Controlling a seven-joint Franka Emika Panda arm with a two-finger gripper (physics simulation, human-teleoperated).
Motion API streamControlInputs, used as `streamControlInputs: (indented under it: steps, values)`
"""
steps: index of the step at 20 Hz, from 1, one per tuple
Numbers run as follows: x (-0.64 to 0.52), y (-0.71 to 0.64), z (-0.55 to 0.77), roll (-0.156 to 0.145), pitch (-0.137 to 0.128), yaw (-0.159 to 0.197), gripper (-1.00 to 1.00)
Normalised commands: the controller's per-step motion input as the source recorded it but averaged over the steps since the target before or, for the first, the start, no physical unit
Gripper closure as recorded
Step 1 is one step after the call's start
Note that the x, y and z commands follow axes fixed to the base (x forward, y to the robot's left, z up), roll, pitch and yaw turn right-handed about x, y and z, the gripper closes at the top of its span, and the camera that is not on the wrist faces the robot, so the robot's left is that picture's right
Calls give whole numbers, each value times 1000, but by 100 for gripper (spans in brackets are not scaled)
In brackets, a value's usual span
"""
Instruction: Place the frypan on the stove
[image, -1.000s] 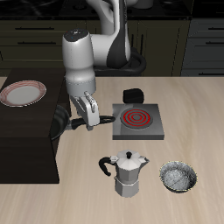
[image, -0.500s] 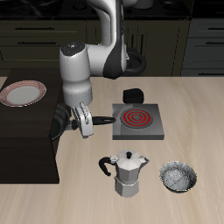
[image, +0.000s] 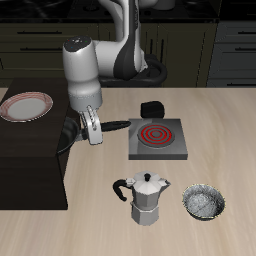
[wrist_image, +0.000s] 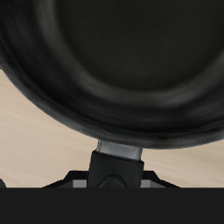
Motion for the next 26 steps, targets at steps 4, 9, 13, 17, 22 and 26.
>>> streamControlInputs:
  steps: [4,9,13,17,22,26]
  values:
    - [-100,28,371,-4,-62,77,100]
    - [-19,183,191,2,-26,83,100]
    - [18,271,67,29,-4,62,100]
    - [12,283,36,26,7,58,100]
    - [-39,348,80,20,-11,88,100]
    - [-42,185,141,-1,-12,61,100]
